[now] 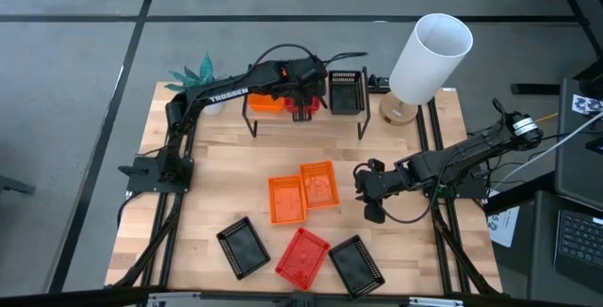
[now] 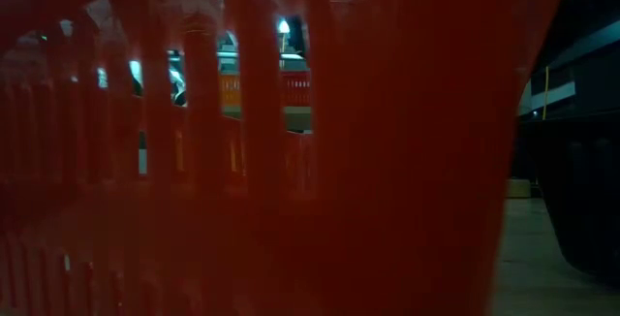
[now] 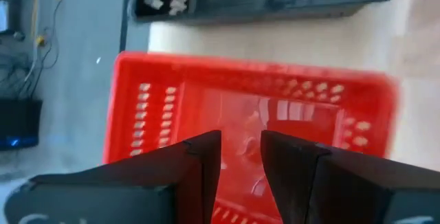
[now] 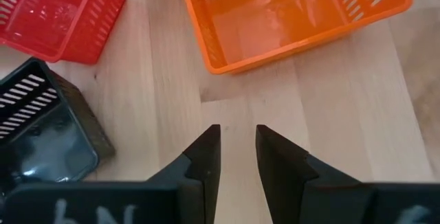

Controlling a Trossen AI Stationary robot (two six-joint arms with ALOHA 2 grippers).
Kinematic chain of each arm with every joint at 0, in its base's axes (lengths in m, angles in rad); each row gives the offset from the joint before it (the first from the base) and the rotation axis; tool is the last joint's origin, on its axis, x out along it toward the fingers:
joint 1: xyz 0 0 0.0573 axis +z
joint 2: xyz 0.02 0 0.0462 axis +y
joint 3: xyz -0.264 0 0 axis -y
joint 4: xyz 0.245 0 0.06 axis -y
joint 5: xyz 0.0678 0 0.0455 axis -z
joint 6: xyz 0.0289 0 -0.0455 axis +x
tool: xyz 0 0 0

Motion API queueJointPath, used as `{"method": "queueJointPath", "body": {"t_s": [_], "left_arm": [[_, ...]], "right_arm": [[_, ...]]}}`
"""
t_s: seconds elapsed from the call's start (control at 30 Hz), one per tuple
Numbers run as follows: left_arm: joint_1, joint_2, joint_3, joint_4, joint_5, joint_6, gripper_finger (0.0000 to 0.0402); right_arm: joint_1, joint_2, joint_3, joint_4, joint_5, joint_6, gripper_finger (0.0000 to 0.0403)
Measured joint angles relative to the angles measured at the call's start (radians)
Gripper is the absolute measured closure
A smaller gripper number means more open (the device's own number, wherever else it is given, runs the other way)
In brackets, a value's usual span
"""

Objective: Stack baskets on shelf by color
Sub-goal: Stack the top red bin on the red bin on the shelf

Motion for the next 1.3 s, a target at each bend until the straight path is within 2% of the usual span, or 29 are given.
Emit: {"method": "queueJointPath", "body": {"t_s": [0.2,0.97,1.2,1.3], "left_arm": [[-0.002,0.001,0.0,0.066,0.065,0.008,0.0305],[-0.013,0.018,-0.002,0.071,0.089,0.012,0.0305],[-0.024,0.031,-0.001,0.087,0.075,0.019,0.0305],[-0.032,0.028,-0.001,0.084,0.024,0.021,0.0305]], "right_arm": [[0.0,0.0,0.0,-0.004,-0.004,0.003,0.0311],[0.0,0.0,0.0,-0.004,-0.006,0.002,0.0311],[0.0,0.0,0.0,-0.004,-0.006,0.001,0.0311],[0.0,0.0,0.0,-0.004,-0.006,0.0,0.0311]]}}
